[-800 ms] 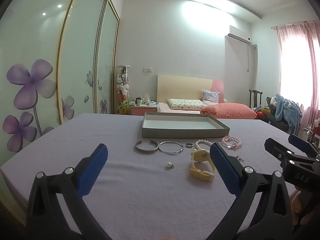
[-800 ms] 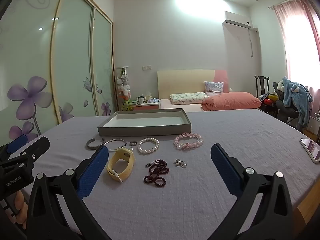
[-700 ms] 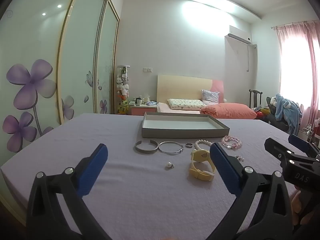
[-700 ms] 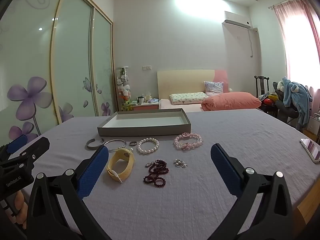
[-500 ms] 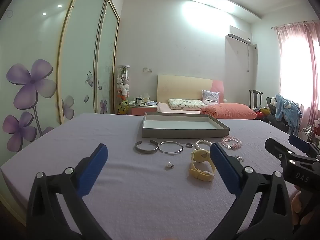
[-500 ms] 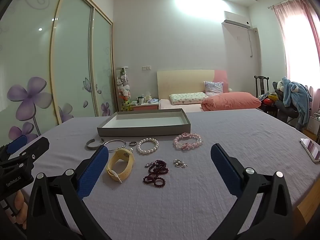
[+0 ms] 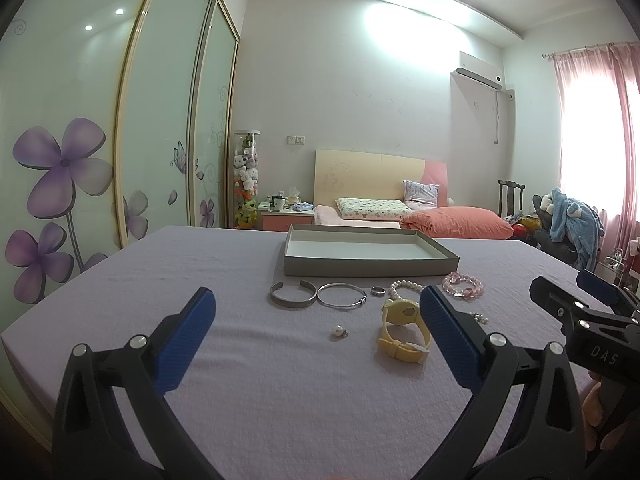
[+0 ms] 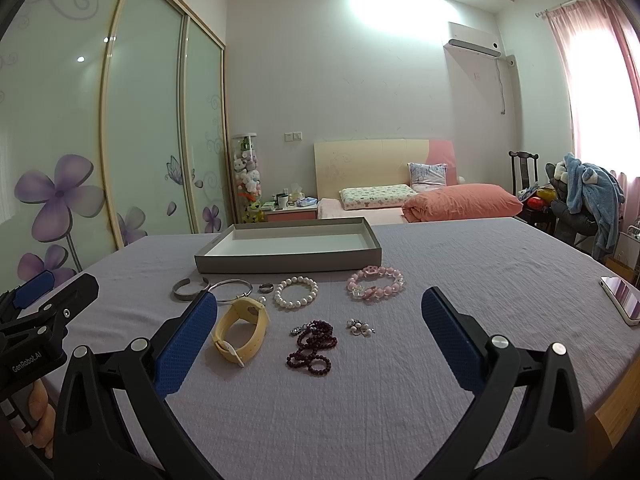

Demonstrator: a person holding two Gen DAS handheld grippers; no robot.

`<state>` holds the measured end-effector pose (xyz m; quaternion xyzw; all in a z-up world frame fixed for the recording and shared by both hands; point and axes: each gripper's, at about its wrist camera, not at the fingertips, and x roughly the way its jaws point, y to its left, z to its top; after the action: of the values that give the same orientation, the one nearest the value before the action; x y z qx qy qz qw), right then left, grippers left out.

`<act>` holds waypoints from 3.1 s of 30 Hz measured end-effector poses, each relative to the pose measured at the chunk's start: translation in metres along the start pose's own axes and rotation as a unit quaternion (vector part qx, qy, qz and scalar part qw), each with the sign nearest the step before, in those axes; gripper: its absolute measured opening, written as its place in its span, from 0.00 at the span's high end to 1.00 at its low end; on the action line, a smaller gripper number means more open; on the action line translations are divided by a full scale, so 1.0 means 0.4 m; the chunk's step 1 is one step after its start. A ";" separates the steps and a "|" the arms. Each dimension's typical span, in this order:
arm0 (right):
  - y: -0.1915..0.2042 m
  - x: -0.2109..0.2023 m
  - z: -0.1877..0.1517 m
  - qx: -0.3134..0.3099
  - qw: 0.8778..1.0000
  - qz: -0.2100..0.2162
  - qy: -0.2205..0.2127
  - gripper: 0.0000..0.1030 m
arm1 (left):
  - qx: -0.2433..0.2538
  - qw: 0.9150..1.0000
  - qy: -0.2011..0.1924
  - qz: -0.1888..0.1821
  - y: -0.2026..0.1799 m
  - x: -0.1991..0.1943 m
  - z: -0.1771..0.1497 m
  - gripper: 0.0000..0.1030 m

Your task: Organize jewelry

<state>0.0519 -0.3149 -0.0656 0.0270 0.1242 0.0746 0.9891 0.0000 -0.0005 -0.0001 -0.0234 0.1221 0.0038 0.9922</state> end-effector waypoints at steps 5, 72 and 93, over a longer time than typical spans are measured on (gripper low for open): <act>0.000 0.000 0.000 0.000 1.000 0.000 0.000 0.02 | 0.000 1.000 0.000 0.001 0.000 0.000 0.000 0.04; -0.009 0.002 -0.003 0.003 1.000 0.003 0.005 0.02 | -0.003 1.000 0.002 0.012 0.011 0.012 -0.003 0.04; 0.012 0.249 -0.091 -0.011 0.970 0.022 0.240 0.27 | -0.007 0.998 0.058 0.004 0.053 0.166 0.037 0.04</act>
<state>0.1374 -0.2936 -0.1247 0.0000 0.3569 0.1022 0.9285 0.0679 0.0216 -0.0027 -0.0300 0.1794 0.0072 0.9833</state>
